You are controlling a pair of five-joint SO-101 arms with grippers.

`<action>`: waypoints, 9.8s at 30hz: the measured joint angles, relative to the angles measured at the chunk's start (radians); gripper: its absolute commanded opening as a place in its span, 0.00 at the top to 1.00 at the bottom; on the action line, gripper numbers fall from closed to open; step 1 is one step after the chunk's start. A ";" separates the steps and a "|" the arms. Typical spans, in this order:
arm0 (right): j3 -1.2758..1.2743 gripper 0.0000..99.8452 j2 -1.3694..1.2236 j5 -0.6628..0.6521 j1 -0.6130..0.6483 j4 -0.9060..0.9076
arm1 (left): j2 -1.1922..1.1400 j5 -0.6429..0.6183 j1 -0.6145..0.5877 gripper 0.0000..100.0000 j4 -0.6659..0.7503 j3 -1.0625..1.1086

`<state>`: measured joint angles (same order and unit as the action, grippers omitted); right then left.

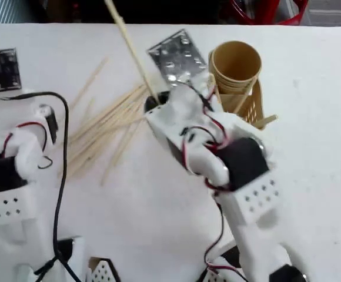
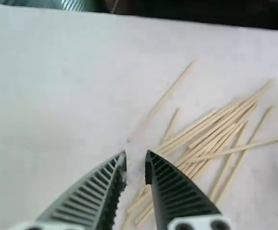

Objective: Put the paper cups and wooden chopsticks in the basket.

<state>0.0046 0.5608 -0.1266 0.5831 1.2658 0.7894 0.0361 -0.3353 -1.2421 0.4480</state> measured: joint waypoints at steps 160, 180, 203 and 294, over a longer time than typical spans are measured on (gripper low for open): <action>-0.094 0.81 -0.873 0.735 -0.055 -0.468 | -0.002 0.000 0.083 0.91 0.595 0.605; 0.017 0.81 -1.115 0.787 -0.078 -0.617 | -0.002 0.000 0.104 0.91 0.597 0.620; 0.351 0.92 -1.309 0.783 -0.089 -0.146 | -0.002 0.002 0.104 0.91 0.597 0.620; -0.647 0.82 0.462 -0.075 -0.482 -0.491 | -0.002 0.002 -0.041 0.91 0.786 0.784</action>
<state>-0.6429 1.0226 -0.2018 0.1013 0.7748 0.7879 0.0376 -0.3767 -0.4565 1.2321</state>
